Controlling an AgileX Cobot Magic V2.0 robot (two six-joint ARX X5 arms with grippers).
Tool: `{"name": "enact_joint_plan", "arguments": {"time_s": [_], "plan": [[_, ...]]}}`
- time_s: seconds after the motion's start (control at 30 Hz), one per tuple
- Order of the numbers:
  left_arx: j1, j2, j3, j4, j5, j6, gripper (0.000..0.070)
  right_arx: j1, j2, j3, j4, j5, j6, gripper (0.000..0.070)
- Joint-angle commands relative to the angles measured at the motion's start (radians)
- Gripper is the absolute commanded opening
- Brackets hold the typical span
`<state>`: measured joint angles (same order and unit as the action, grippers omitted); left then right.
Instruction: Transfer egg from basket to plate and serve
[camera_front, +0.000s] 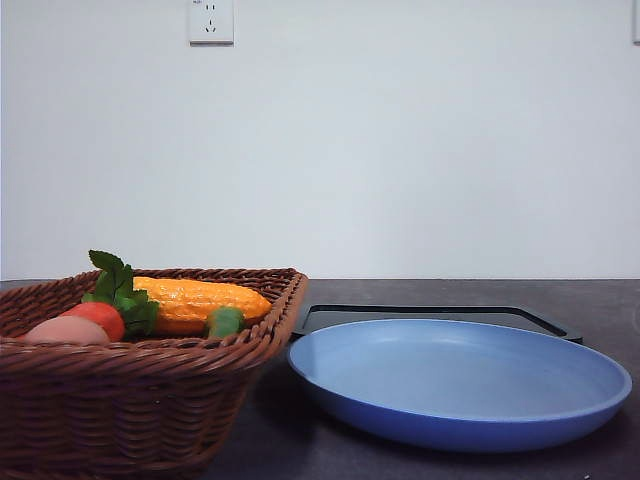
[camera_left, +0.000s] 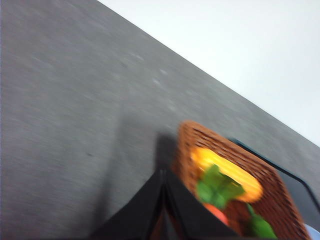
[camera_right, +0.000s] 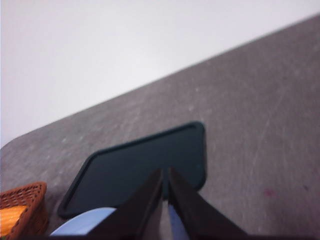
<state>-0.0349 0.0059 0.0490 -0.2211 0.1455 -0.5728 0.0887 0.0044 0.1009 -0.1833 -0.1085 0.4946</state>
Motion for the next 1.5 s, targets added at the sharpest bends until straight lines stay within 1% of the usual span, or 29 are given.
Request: {"name": "enact_joint_plan", "arguments": {"time_s": [0.0,0.13,0.2,0.33,0.43,0.57,0.73,0.87,1.03,1.17,1.2,1.27,1.3,1.37,1.4,1.47], "plan": [[0.001,0.008,0.007,-0.03,0.027,-0.026,0.0,0.0,0.001,0.035,-0.039,0.0,0.029,0.0],[0.001,0.058,0.063,-0.077,0.05,-0.025,0.0,0.0,0.027,0.106,-0.131,0.004,0.027,0.0],[0.001,0.099,0.107,-0.102,0.065,-0.01,0.0,0.0,0.058,0.146,-0.167,0.003,0.021,0.0],[0.001,0.199,0.206,-0.133,0.084,0.053,0.0,0.0,0.144,0.223,-0.218,-0.005,0.006,0.0],[0.001,0.292,0.291,-0.15,0.119,0.101,0.0,0.0,0.228,0.283,-0.251,-0.031,-0.031,0.0],[0.0,0.42,0.406,-0.203,0.175,0.171,0.0,0.0,0.353,0.363,-0.299,-0.086,-0.079,0.0],[-0.016,0.554,0.517,-0.239,0.229,0.24,0.0,0.0,0.503,0.455,-0.352,-0.16,-0.178,0.0],[-0.047,0.633,0.575,-0.279,0.294,0.253,0.0,0.0,0.605,0.516,-0.417,-0.214,-0.225,0.0],[-0.11,0.719,0.61,-0.358,0.333,0.284,0.0,0.0,0.742,0.554,-0.514,-0.285,-0.274,0.0],[-0.16,0.777,0.61,-0.379,0.384,0.294,0.0,0.0,0.844,0.555,-0.54,-0.342,-0.297,0.0001],[-0.169,0.789,0.61,-0.379,0.398,0.294,0.0002,0.001,0.868,0.555,-0.54,-0.346,-0.303,0.0013],[-0.183,0.81,0.61,-0.378,0.411,0.294,0.0029,0.001,0.916,0.555,-0.535,-0.348,-0.306,0.0074],[-0.189,0.817,0.61,-0.378,0.411,0.293,0.0072,0.001,0.943,0.555,-0.529,-0.348,-0.305,0.012],[-0.197,0.825,0.61,-0.378,0.411,0.293,0.0181,0.001,0.993,0.555,-0.516,-0.349,-0.305,0.02],[-0.197,0.826,0.61,-0.377,0.411,0.292,0.0239,0.001,1.018,0.555,-0.507,-0.349,-0.305,0.0225],[-0.198,0.826,0.61,-0.378,0.411,0.292,0.0329,0.002,1.066,0.555,-0.489,-0.353,-0.305,0.0243]]}}
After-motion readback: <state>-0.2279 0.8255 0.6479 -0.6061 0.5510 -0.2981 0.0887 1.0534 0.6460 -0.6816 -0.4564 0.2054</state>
